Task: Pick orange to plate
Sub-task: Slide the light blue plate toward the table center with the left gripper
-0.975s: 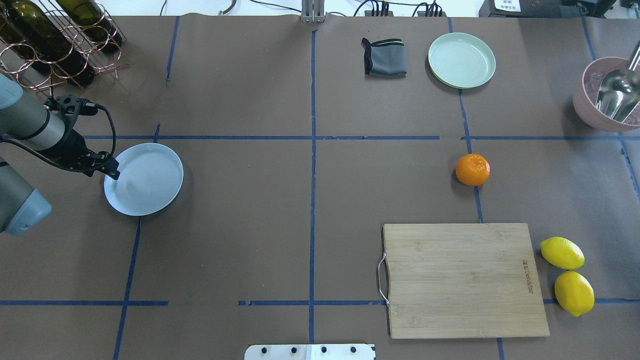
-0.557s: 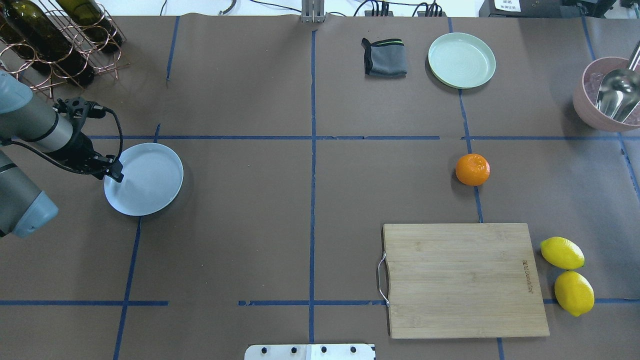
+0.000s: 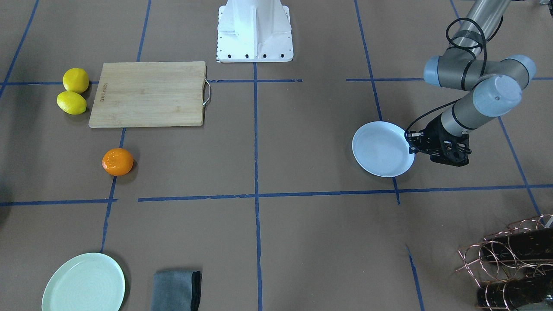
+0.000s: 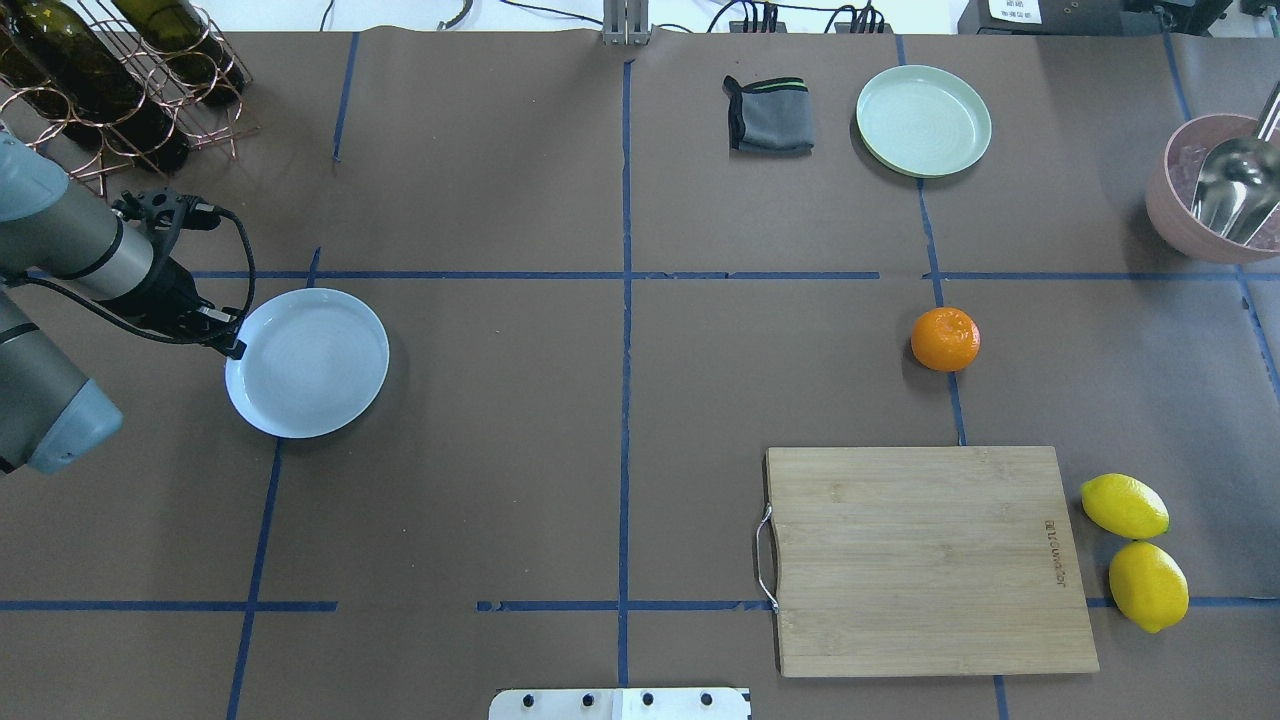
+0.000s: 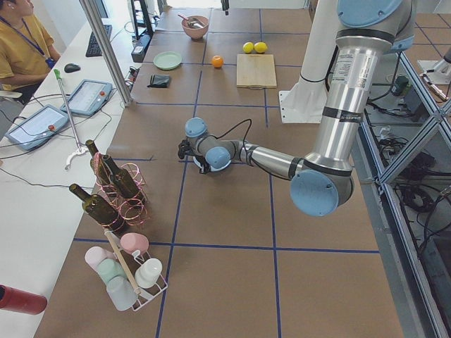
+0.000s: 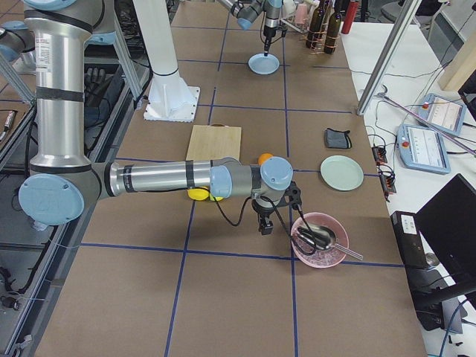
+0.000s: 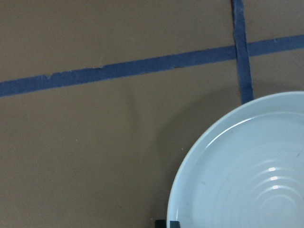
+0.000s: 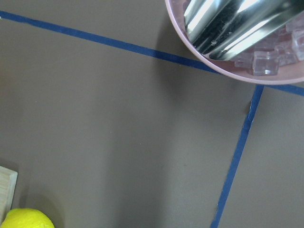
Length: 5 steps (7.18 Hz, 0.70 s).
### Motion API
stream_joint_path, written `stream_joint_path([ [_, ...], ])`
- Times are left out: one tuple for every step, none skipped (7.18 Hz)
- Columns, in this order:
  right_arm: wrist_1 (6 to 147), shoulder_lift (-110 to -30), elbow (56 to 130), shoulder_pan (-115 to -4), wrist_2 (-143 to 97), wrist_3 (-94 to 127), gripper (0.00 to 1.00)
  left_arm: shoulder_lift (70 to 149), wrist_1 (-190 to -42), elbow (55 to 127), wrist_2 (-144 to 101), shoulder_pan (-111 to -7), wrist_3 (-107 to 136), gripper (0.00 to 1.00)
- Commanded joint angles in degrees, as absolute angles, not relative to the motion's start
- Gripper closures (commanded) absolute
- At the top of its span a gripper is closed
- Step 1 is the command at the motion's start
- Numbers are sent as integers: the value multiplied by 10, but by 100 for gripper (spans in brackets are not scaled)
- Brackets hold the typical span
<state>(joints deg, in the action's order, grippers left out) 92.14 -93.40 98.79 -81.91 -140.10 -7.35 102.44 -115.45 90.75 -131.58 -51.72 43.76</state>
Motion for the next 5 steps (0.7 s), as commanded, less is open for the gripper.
stream_joint_path([
  [921, -934, 991, -819, -1401, -76, 0, 1102, -1154, 941, -1334, -515, 593, 100],
  [921, -933, 991, -819, -1401, -75, 0, 1143, -1152, 933, -1331, -480, 664, 100],
  [920, -933, 991, -819, -1400, -76, 0, 1173, -1154, 932, -1299, -424, 739, 100],
  [920, -929, 991, -819, -1400, -75, 0, 1213, -1170, 921, -1254, -388, 783, 100],
  [919, -927, 997, -818, -1400, -75, 0, 1249, -1232, 862, -1210, -344, 808, 100],
])
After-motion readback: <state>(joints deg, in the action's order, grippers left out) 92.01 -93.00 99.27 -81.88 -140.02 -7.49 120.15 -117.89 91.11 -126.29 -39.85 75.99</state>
